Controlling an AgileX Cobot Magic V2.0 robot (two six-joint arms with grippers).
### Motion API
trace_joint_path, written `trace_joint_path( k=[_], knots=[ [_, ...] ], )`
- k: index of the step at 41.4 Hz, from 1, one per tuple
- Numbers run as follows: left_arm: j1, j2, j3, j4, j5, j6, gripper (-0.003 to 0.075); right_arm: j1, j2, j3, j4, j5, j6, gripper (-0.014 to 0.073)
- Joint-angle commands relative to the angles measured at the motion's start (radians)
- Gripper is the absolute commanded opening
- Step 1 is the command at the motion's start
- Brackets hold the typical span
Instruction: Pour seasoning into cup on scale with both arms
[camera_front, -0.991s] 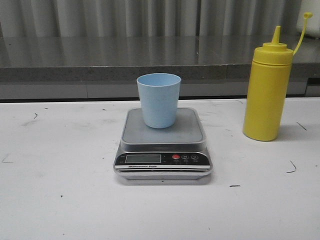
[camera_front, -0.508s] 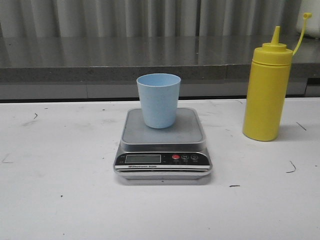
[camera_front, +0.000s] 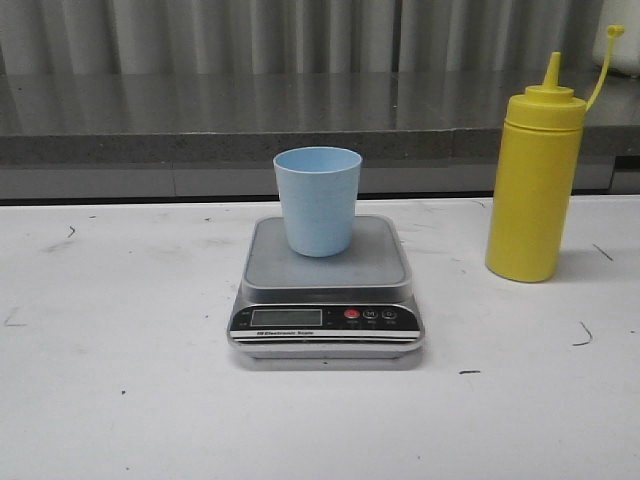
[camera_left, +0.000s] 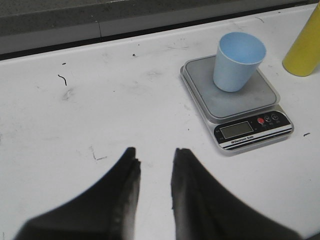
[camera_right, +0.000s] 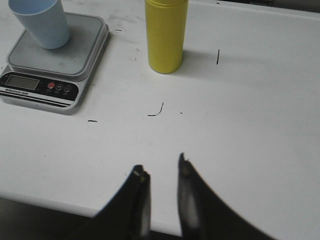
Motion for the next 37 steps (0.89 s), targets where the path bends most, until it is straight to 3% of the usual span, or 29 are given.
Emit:
trace_joint_path(
  k=[1,25,31,37],
  knots=[
    [0.001,0.000,-0.025,-0.008,-0.073,-0.003,-0.0009,0.001,0.007,-0.034,-0.001,-0.069,-0.012,-0.0054],
    [-0.001,-0.012,-0.020,-0.014,-0.079,-0.003,-0.0020,0.001,0.007,-0.034,-0.004,-0.055,-0.012,-0.0069],
    [0.061,-0.093,0.038,-0.002,-0.131,-0.003,-0.0020,0.001,0.007,-0.034,-0.004,-0.055,-0.012,-0.0069],
    [0.178,-0.214,0.184,-0.008,-0.298,-0.003,-0.0020,0.001,0.007,-0.034,-0.004,-0.055,-0.012,-0.0069]
  ],
)
